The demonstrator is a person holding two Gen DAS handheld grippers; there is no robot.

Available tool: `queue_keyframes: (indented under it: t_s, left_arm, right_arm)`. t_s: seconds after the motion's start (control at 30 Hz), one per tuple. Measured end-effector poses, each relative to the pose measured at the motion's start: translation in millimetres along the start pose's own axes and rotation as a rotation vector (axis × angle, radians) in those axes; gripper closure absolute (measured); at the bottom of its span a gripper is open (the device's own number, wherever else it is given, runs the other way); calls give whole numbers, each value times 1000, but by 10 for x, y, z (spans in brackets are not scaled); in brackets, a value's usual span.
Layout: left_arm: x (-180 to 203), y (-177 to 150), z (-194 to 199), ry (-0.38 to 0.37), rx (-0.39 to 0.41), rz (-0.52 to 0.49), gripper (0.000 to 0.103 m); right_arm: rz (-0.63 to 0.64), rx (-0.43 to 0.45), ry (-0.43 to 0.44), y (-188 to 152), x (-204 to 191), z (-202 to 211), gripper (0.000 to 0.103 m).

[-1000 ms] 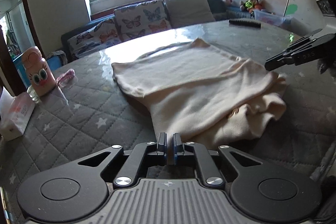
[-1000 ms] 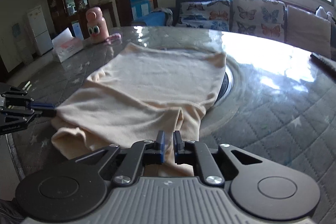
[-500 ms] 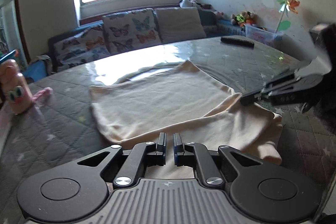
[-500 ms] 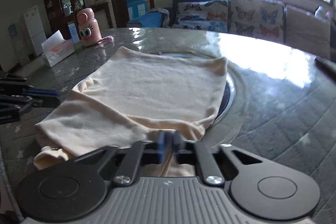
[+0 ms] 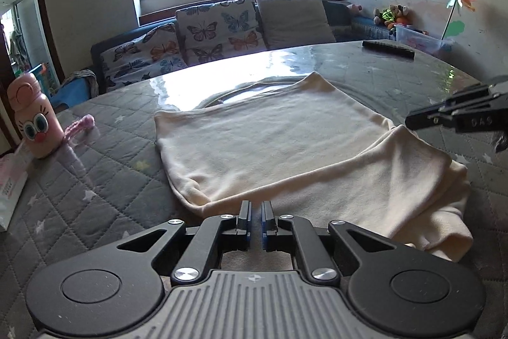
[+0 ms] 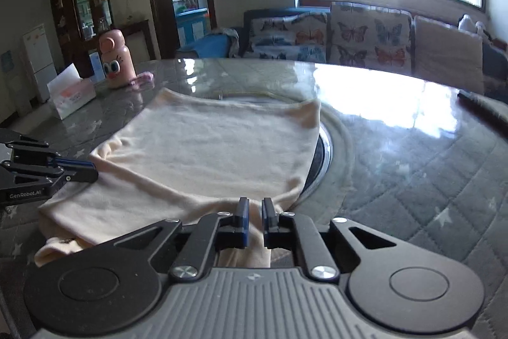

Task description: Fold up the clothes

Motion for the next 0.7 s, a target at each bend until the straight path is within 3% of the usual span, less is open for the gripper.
queue_keyframes:
  t_s: [0.17,0.33,0.5,0.7]
  left_arm:
    - [145,118,21,-32,28,-35,95]
    - [130,105,-156,-31,-8,-32,94]
    - [27,29,-224,-18,-32,-13,93]
    - [39,20,-207,-23,-27,-17,93]
  right_arm:
    - [87,38,57,75,-201,79,95]
    - [174,-12,120,31,-449,-137,93]
    - [195,-45,109,-39,-442,-245,90]
    - [192,-52,97,-101,-301,-54,88]
Point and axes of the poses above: each gripper's, at about its wrist camera, not at the fingertips, and z roughly against the way its jaws point, x to its right, y to its top, the point moved 1 cm from there along -z, roughly the way its jaws point, and after that the axes turned 8 degrees about -y, right-handed, at the moved point
